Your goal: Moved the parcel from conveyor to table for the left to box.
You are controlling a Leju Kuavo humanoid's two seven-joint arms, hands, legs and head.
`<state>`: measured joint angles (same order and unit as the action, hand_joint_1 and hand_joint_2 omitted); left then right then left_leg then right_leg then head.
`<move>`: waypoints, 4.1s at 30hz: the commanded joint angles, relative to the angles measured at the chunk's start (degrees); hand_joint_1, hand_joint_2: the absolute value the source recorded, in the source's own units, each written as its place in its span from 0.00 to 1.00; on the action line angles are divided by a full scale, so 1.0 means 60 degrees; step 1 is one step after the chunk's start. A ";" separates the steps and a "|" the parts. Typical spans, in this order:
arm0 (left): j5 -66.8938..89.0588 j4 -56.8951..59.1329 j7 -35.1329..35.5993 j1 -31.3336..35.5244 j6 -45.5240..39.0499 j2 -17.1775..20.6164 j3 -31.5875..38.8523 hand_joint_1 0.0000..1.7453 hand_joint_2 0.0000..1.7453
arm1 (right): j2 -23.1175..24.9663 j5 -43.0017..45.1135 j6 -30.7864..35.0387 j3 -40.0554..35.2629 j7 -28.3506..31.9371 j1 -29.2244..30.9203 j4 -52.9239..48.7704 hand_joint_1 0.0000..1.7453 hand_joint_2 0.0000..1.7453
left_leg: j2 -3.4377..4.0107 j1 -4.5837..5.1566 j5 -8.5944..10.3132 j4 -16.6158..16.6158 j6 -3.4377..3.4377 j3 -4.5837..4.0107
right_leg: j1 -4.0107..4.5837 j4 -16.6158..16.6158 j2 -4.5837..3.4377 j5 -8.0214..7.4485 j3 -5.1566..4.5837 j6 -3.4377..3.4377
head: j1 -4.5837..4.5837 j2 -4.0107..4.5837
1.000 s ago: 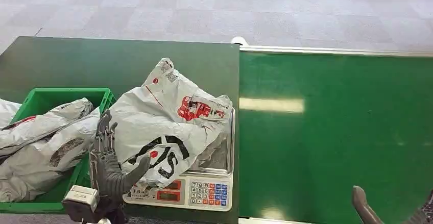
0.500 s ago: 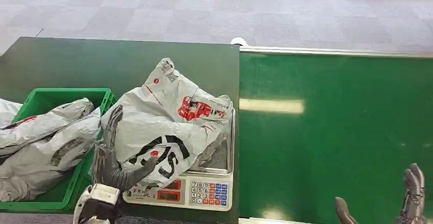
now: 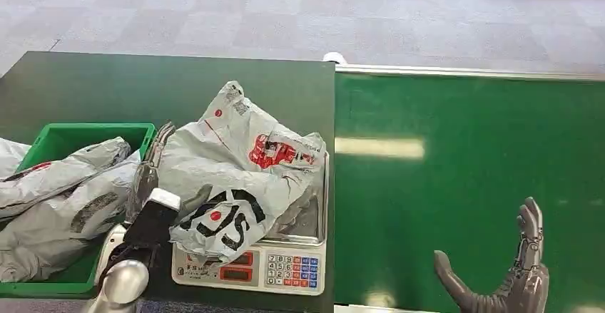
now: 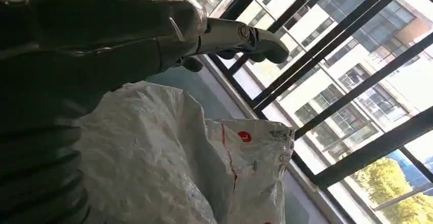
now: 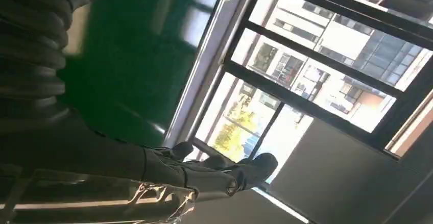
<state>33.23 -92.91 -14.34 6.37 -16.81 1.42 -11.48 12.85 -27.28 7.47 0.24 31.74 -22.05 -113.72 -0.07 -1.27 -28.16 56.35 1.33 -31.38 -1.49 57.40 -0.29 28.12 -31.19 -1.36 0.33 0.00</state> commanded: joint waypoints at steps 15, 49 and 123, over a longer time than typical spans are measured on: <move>0.1993 0.4025 0.1176 0.2524 0.1327 -0.0414 -0.1020 0.00 1.00 | -0.0817 0.0172 -0.0076 -0.0651 -0.0114 0.0954 0.1194 0.00 1.00 | -0.0015 -0.0002 0.0022 -0.0016 -0.0015 0.0009 | 0.0007 -0.0018 0.0019 -0.0019 0.0017 0.0017 | 0.0000 0.0000; 0.0037 0.3771 -0.0093 0.2144 0.2040 -0.0784 -0.0819 1.00 1.00 | -0.1116 0.0500 0.0105 -0.1049 -0.0272 0.1806 0.2250 0.00 1.00 | 0.0006 0.0004 0.0018 -0.0019 -0.0022 0.0062 | 0.0002 -0.0019 -0.0010 -0.0031 0.0068 0.0018 | 0.0000 0.0000; -0.0274 0.7864 0.0936 0.3485 0.4206 0.3979 0.5031 0.00 1.00 | -0.0618 0.0341 0.0055 -0.0211 -0.0827 0.0817 0.1499 0.00 1.00 | -0.0001 0.0009 0.0026 -0.0028 -0.0015 0.0093 | -0.0005 -0.0005 0.0004 -0.0007 0.0073 0.0017 | 0.0000 0.0000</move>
<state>38.11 -39.67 -7.78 33.41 5.71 29.51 17.16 9.11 -25.24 8.15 -2.89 27.08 -17.30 -105.74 -0.05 -1.27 -28.10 56.30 1.34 -30.81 -1.48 57.47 -0.33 28.15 -30.74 -1.31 0.33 0.00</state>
